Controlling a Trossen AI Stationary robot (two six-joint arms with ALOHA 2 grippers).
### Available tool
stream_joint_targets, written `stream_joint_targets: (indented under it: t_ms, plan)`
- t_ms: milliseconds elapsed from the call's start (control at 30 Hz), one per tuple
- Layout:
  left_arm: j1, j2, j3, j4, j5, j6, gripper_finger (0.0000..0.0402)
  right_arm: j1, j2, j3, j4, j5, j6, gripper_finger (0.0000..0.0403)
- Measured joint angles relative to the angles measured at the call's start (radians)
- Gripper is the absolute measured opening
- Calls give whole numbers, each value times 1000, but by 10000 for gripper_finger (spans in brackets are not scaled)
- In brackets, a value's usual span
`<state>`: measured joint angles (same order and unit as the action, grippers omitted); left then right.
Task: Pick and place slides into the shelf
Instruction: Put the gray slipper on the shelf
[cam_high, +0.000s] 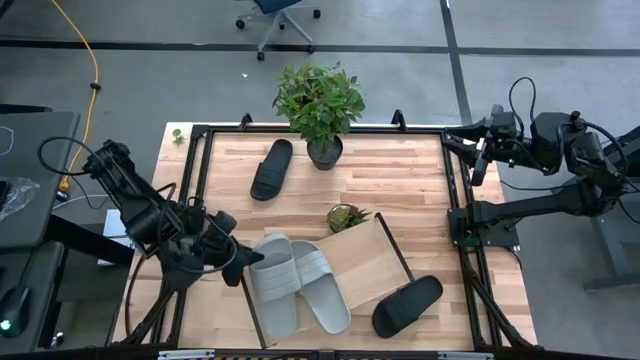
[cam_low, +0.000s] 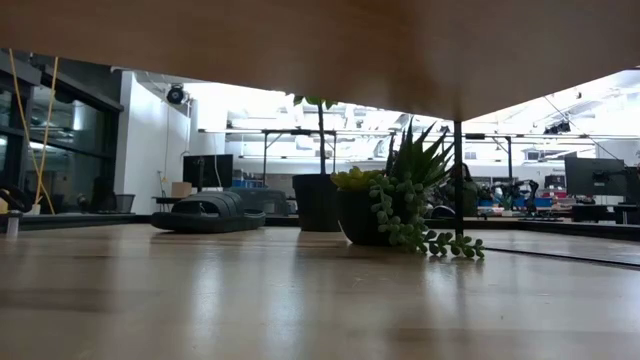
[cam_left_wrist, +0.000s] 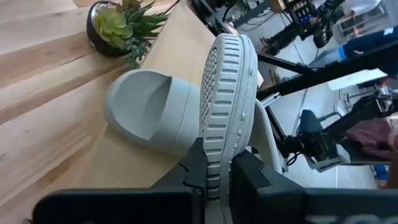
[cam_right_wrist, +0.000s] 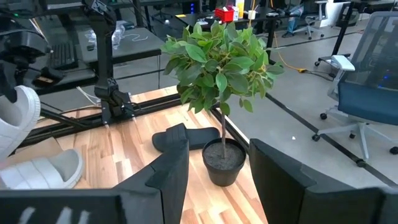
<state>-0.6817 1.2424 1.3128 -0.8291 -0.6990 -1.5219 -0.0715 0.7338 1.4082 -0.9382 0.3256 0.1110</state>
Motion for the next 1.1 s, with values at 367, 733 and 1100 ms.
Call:
stream_joint_targets:
  t_ms: [367,733,1100]
  plan:
    - [-61,70,0,31,-98,-115,22,0,0,0,0,11,-15,158]
    - [-61,79,0,64,-106,-109,22,0,0,0,0,10,-15,158]
    - [-73,127,0,53,-79,-158,22,0,0,0,0,7,-22,158]
